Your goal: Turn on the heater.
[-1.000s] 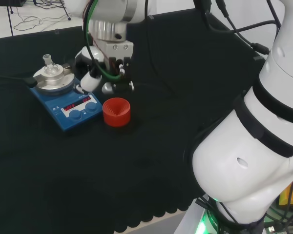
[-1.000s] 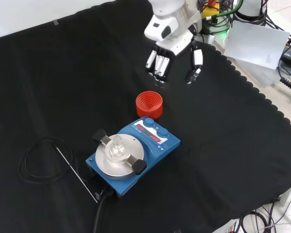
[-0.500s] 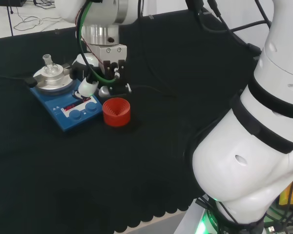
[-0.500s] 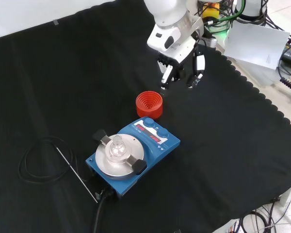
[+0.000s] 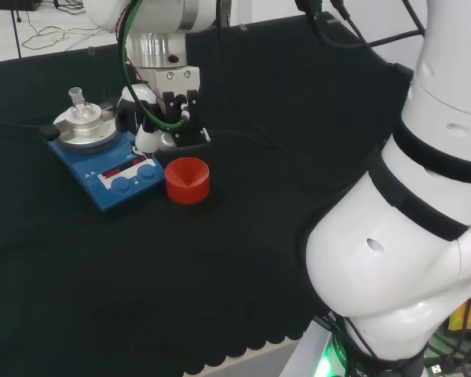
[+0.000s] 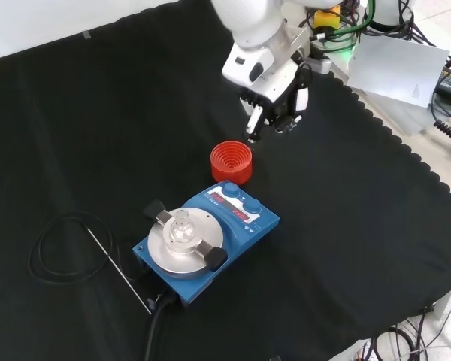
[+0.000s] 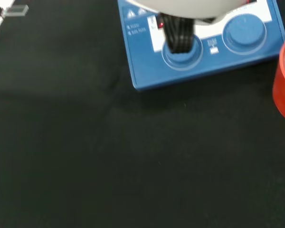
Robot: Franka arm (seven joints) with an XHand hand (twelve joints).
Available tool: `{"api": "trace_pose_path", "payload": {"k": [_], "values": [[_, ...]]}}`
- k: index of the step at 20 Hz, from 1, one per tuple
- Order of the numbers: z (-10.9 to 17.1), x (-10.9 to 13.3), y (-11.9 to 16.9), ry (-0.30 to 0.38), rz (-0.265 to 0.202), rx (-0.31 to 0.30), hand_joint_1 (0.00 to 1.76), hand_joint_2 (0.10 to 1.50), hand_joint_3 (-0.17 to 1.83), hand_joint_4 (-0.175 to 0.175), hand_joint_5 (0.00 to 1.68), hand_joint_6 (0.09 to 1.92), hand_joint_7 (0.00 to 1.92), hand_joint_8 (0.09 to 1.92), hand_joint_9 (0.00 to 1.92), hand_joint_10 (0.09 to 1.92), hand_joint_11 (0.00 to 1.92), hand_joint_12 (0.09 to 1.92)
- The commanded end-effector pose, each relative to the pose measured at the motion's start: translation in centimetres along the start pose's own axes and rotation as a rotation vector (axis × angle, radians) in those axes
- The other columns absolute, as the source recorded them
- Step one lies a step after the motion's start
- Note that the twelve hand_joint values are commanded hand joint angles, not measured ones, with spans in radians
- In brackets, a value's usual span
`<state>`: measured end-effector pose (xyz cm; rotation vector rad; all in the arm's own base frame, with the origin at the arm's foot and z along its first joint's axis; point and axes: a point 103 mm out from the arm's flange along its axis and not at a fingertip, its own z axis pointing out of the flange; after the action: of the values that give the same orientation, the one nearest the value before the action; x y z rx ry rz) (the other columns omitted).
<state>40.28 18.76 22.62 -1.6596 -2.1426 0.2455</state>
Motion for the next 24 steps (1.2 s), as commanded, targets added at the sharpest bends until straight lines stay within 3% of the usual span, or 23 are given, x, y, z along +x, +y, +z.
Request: {"api": "trace_pose_path", "payload": {"k": [1, 14, 24], "values": [[1.7, -1.4, 2.2, -0.087, 0.001, 0.195, 1.47, 0.68, 1.06, -0.098, 0.34, 0.84, 1.64, 1.82, 1.72, 1.78, 1.35, 1.43], [2.5, -1.9, 3.3, -0.094, -0.018, 0.283, 1.51, 0.62, 1.18, -0.079, 0.28, 0.69, 1.68, 1.81, 1.74, 1.78, 1.37, 1.46], [3.8, -0.7, 3.6, -0.085, -0.053, 0.338, 1.52, 0.59, 1.22, -0.052, 0.32, 0.34, 1.7, 1.77, 1.75, 1.76, 1.37, 1.47]]}}
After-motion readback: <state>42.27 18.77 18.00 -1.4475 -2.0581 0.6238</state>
